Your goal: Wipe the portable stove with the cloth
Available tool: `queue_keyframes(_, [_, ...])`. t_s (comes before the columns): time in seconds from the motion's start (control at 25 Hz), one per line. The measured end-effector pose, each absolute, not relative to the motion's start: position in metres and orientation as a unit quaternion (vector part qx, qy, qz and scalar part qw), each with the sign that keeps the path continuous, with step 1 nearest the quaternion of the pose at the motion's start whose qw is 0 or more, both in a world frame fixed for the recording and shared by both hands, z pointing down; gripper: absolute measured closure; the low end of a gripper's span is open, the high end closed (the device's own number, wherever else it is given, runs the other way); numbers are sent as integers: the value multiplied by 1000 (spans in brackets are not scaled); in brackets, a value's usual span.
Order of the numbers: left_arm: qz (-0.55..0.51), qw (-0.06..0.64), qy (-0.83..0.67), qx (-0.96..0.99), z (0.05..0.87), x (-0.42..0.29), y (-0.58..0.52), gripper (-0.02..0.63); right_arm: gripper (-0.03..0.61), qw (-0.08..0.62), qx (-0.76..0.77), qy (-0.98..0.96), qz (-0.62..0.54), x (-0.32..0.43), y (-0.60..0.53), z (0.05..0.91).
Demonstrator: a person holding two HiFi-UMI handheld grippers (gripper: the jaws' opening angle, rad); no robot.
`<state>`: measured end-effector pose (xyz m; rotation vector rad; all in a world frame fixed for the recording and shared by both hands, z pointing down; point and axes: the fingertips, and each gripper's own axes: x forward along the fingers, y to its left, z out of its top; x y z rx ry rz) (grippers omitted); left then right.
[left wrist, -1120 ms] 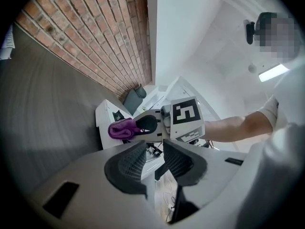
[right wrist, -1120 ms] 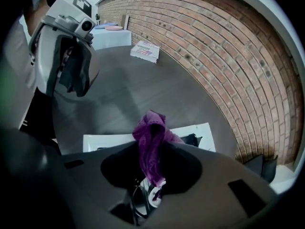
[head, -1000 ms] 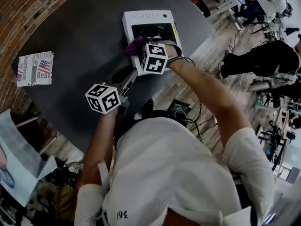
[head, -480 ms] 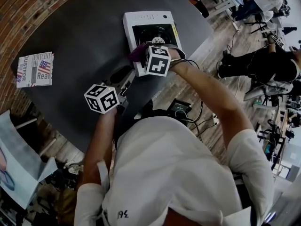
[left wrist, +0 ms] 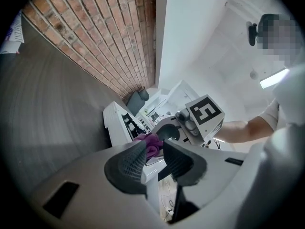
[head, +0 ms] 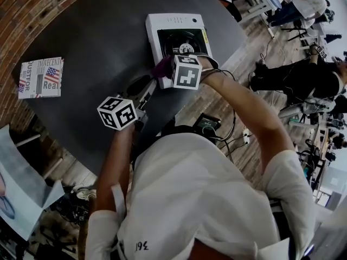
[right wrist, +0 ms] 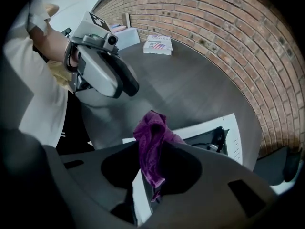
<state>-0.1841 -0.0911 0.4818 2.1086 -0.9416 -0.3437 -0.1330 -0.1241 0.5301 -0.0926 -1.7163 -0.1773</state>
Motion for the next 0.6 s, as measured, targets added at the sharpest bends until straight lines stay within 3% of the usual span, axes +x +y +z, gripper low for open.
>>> queue_keyframes(0.32, [-144,400,-372,825,489,-197,-96,500,471,629,-65,-775,-12,-152,-117,517])
queue_keyframes(0.6, [-154,405,-386,814,496,-216,-106,500,469,602,-17,-795,-67,-190,-163,499])
